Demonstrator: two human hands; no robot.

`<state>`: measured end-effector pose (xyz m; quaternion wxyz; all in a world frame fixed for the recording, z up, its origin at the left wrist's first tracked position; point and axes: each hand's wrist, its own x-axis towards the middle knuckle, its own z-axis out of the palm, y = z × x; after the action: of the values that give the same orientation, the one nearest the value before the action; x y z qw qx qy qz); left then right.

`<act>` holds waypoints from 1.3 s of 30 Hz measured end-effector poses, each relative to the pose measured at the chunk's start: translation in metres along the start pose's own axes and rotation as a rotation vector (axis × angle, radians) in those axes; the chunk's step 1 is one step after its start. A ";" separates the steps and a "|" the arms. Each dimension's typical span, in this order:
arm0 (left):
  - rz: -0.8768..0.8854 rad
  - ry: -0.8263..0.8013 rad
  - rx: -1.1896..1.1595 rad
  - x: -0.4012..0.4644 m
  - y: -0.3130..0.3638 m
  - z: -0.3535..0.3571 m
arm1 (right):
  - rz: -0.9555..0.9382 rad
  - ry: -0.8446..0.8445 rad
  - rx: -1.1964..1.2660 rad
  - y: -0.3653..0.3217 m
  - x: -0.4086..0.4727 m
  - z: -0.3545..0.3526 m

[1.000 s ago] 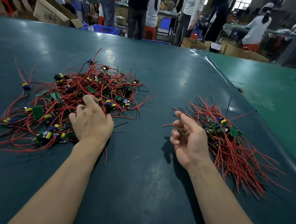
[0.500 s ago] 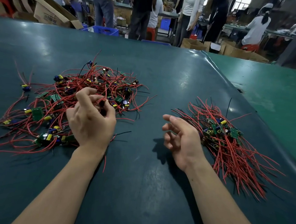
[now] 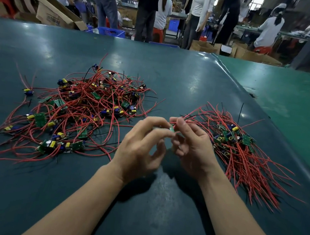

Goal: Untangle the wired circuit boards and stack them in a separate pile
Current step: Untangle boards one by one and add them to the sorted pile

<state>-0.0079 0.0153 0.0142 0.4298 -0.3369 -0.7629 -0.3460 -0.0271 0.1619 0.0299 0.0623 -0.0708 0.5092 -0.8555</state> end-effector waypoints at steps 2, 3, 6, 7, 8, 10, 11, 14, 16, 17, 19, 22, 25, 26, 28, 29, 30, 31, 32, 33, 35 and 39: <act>-0.142 0.019 -0.056 0.000 -0.001 -0.001 | -0.033 0.079 -0.081 0.002 0.001 0.001; -0.228 0.038 -0.071 0.000 -0.003 -0.001 | -0.048 0.115 -0.126 0.004 0.001 0.001; -0.451 -0.037 -0.049 -0.001 -0.012 -0.003 | -0.106 0.181 -0.247 0.007 0.001 0.001; -0.470 -0.095 -0.016 -0.001 -0.014 -0.004 | -0.125 0.194 -0.276 0.007 0.002 0.001; -0.453 -0.146 0.011 -0.002 -0.016 -0.004 | -0.133 0.202 -0.290 0.006 0.002 0.001; -0.399 -0.213 -0.001 -0.002 -0.015 -0.003 | -0.129 0.206 -0.270 0.006 0.002 0.001; -0.399 -0.238 -0.031 -0.002 -0.013 -0.002 | -0.124 0.206 -0.249 0.006 0.002 0.002; -0.505 -0.232 -0.130 -0.003 -0.011 0.000 | -0.124 0.199 -0.257 0.009 0.002 0.002; -0.630 -0.169 -0.227 -0.002 -0.010 0.000 | -0.117 0.199 -0.277 0.009 0.002 0.003; -0.691 -0.134 -0.291 -0.001 -0.010 -0.001 | -0.105 0.199 -0.265 0.008 0.003 0.003; -0.788 -0.064 -0.424 0.001 -0.010 -0.003 | -0.076 0.189 -0.223 0.008 0.004 0.003; -0.896 0.037 -0.605 0.005 -0.012 -0.005 | -0.056 0.179 -0.223 0.010 0.005 0.001; -0.970 0.074 -0.740 0.007 -0.012 -0.006 | -0.034 0.181 -0.217 0.011 0.006 0.001; -0.976 0.067 -0.757 0.006 -0.012 -0.006 | -0.016 0.157 -0.208 0.011 0.006 0.001; -0.956 0.018 -0.744 0.006 -0.013 -0.006 | 0.018 0.100 -0.227 0.012 0.004 0.002; -0.940 -0.019 -0.720 0.005 -0.013 -0.006 | 0.016 0.086 -0.263 0.012 0.003 0.002; -0.930 -0.052 -0.694 0.005 -0.013 -0.007 | 0.000 0.082 -0.304 0.012 0.002 0.002; -0.929 -0.075 -0.673 0.005 -0.013 -0.007 | -0.025 0.084 -0.346 0.012 0.002 0.001; -0.936 -0.095 -0.656 0.005 -0.014 -0.007 | -0.051 0.087 -0.378 0.012 0.001 0.000; -0.944 -0.118 -0.641 0.005 -0.014 -0.008 | -0.080 0.088 -0.405 0.011 0.001 0.000; -0.927 -0.173 -0.607 0.004 -0.012 -0.008 | -0.128 0.090 -0.475 0.011 0.000 0.000; -0.852 -0.238 -0.537 0.003 -0.011 -0.008 | -0.180 0.110 -0.561 0.013 -0.002 0.002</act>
<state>-0.0147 0.0034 0.0173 0.0593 -0.1320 -0.7602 -0.6334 -0.0247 0.1542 0.0193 -0.0638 -0.0836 0.7198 -0.6861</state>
